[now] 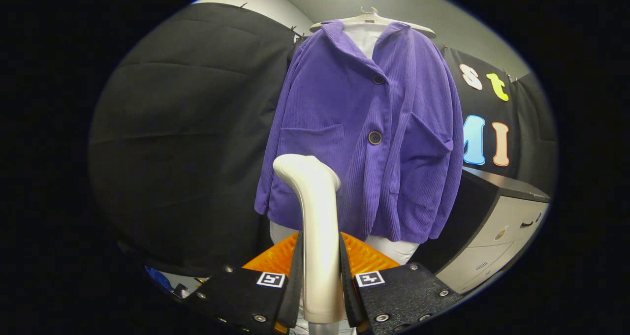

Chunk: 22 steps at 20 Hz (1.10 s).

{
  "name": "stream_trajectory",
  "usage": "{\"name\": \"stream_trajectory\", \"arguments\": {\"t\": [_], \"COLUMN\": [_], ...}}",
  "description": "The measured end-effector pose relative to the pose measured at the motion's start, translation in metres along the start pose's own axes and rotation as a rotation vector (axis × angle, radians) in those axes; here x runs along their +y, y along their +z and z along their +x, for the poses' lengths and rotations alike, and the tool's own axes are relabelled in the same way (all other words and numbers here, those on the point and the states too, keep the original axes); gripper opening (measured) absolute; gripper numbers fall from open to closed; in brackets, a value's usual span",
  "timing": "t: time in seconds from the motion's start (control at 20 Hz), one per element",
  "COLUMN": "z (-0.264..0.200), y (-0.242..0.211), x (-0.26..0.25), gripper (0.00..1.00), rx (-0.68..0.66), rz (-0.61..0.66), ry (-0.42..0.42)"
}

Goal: Iron the clothes twice with a garment steamer, once on the left side and once on the right side.

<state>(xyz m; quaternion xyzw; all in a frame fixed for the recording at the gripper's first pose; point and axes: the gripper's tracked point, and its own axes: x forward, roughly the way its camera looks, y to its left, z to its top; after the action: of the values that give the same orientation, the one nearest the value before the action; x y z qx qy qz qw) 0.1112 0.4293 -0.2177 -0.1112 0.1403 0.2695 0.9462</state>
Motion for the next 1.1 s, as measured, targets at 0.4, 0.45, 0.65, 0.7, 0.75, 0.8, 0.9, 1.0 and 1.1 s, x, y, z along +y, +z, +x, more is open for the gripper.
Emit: {"name": "stream_trajectory", "arguments": {"t": [0.4,0.45,0.65,0.7,0.75,0.8,0.9,1.0,1.1], "z": [-0.016,-0.02,-0.05,-0.058,-0.069,-0.08,-0.104,-0.131,-0.16], "y": [-0.061,-0.067,-0.088,-0.092,-0.092,-0.092,-0.091,-0.089,-0.078], "x": [0.001,-0.001,-0.016,-0.024,-0.034,-0.044,-0.07,-0.104,-0.143], "gripper": [0.38,0.38,0.38,0.38,0.38,0.38,0.38,0.38,0.38], "rx": [0.111,0.119,0.144,0.147,0.144,0.141,0.128,0.11,0.073], "rz": [0.013,0.025,0.058,0.073,0.09,0.105,0.125,0.153,0.166], "ry": [0.024,0.028,0.017,0.008,-0.005,-0.017,-0.037,-0.077,-0.144]}}
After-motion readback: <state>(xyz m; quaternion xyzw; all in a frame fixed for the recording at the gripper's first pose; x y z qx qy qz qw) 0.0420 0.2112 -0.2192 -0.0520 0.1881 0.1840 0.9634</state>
